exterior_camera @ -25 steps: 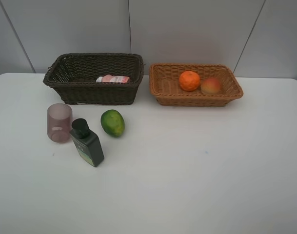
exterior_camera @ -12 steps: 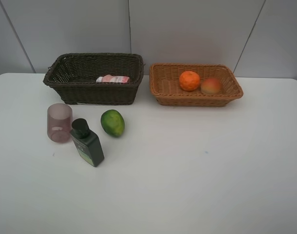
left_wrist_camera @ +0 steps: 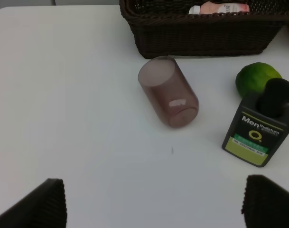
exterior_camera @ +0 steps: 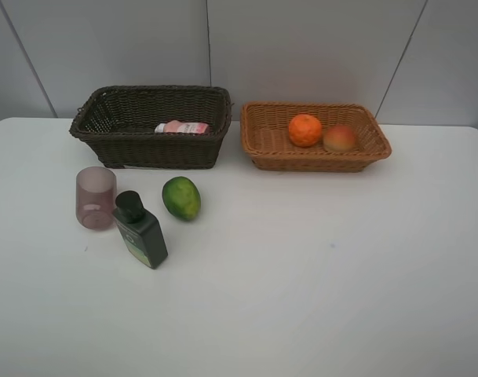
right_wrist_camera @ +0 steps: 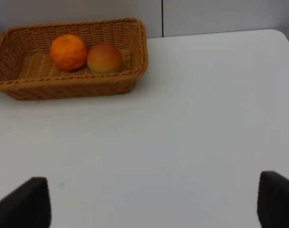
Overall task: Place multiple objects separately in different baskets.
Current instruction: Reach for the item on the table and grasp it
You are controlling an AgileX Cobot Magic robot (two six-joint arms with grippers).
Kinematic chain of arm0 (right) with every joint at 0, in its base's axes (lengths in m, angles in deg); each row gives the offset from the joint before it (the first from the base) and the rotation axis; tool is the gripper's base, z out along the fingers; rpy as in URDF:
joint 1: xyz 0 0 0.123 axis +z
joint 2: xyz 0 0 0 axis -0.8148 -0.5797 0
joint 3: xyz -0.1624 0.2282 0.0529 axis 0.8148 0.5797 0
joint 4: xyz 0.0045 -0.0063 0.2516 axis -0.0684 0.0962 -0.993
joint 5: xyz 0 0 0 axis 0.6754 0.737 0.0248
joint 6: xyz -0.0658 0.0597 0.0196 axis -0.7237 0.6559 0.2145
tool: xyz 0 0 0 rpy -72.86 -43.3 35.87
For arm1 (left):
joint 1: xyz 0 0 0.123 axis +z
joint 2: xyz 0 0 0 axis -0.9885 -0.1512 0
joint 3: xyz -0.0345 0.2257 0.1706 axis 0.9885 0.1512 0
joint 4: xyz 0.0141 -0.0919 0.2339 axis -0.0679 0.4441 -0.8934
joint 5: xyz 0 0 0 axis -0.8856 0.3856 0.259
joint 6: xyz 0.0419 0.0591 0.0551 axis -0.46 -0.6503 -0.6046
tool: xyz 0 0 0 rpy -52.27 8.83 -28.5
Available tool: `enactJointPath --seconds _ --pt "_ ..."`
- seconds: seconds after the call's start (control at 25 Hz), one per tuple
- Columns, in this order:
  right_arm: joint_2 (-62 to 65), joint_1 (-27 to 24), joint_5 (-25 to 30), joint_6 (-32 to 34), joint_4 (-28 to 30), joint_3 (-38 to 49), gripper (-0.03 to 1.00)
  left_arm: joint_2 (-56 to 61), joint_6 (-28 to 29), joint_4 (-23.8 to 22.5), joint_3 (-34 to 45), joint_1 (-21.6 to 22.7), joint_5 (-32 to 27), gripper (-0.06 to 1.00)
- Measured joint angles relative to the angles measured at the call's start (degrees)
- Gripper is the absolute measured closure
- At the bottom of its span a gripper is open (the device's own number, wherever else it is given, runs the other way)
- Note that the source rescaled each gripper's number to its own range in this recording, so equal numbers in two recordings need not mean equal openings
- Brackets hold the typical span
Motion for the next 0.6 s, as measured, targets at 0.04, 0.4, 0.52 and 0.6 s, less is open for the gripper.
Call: enactJointPath --seconds 0.04,0.4,0.52,0.6 --pt "0.0 0.0 0.0 0.0 0.0 0.0 0.09 0.0 0.0 0.0 0.0 0.0 0.0 0.02" --pt "0.0 0.0 0.0 0.0 0.05 0.0 0.09 -8.61 0.0 0.0 -3.35 0.0 3.76 0.02" --pt "0.0 0.0 0.0 0.0 0.05 0.0 0.09 -18.14 0.0 0.0 -6.92 0.0 5.43 0.02" --pt "0.0 0.0 0.0 0.0 0.05 0.0 0.09 -24.72 0.0 0.0 -9.12 0.0 5.9 0.02"
